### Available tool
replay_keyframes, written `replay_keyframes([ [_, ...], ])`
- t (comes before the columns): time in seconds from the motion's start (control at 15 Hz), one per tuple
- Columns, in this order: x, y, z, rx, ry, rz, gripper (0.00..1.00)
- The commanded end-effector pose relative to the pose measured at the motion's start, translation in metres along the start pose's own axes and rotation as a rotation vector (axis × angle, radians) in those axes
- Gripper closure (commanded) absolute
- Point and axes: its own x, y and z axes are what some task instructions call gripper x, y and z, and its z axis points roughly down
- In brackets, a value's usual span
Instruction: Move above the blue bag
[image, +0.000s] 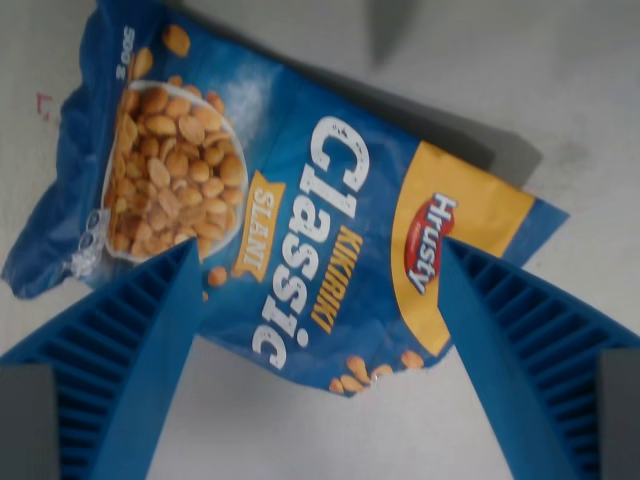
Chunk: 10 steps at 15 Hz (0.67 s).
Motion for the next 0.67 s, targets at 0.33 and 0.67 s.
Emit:
replay_keyframes([
  [0.33,0.0122,-0.0035,0.0066,0.000,-0.006,0.037,0.00],
  [0.67,0.0142,-0.0038,0.0083,0.000,-0.014,0.030,0.00],
])
